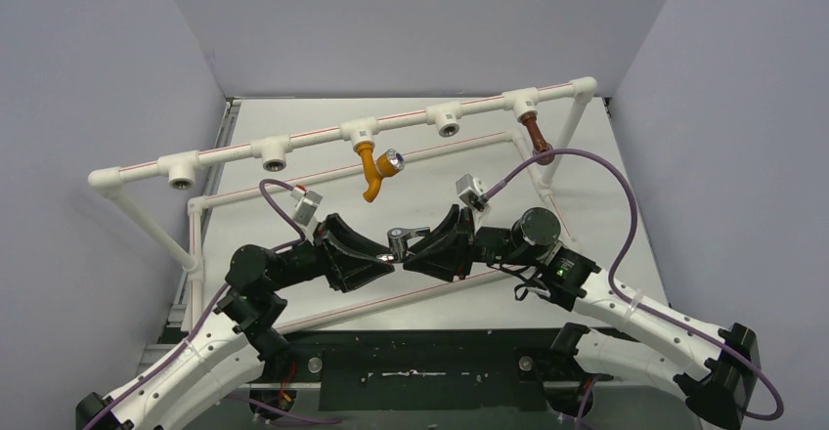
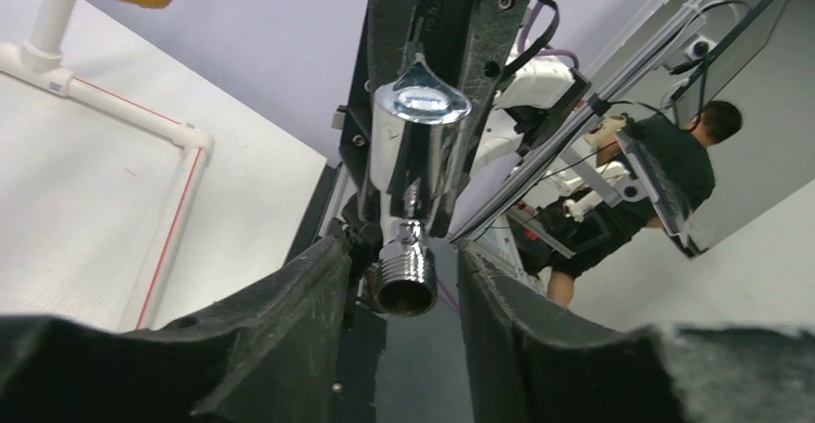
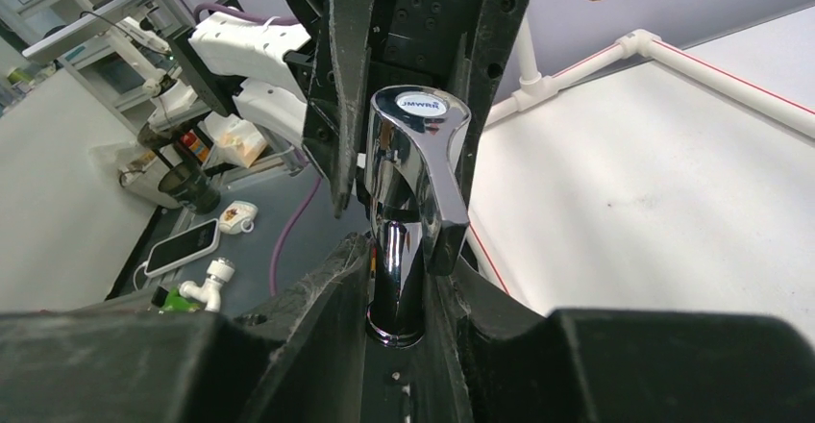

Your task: Install the water faucets

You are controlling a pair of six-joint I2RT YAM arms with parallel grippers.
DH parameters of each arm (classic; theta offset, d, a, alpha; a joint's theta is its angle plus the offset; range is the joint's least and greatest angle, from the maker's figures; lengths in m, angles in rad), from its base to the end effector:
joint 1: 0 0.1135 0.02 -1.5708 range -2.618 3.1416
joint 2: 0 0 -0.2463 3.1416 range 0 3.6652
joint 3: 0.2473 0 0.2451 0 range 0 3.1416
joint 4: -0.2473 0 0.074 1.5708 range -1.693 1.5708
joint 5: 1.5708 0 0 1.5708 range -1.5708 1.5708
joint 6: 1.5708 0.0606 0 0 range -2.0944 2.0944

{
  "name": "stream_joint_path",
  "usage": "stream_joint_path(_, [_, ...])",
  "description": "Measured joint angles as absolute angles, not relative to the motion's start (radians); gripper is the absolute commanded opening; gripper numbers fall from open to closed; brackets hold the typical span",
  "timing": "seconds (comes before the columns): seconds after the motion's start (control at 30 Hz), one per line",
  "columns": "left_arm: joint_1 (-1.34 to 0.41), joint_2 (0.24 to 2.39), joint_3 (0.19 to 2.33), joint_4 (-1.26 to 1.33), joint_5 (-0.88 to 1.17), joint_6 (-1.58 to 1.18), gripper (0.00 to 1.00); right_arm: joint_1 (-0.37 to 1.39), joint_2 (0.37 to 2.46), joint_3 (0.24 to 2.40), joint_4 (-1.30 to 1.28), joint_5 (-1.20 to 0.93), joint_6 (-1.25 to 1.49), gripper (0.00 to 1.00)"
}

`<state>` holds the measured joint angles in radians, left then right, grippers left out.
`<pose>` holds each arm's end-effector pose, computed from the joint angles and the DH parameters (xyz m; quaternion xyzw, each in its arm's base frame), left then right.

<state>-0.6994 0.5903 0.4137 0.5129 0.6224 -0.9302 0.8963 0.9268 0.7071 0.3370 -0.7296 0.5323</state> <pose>0.1121 -0.1405 0.3086 0.1846 0.5761 -0.6864 0.4036 0.1155 0.2091 0.3312 -0.3746 0.5622 0.6365 0.3722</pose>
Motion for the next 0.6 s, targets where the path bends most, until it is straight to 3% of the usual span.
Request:
stream_joint_path(0.2, [-0.699, 0.590, 0.490, 0.371, 0.600, -0.863, 0.78, 0.896, 0.854, 0.712, 0.241, -0.675, 0.465, 0.00])
stream_joint_path(0.6, [-0.699, 0.716, 1.060, -0.189, 0.419, -0.480, 0.79, 0.896, 0.699, 0.877, -0.108, -0.303, 0.225, 0.00])
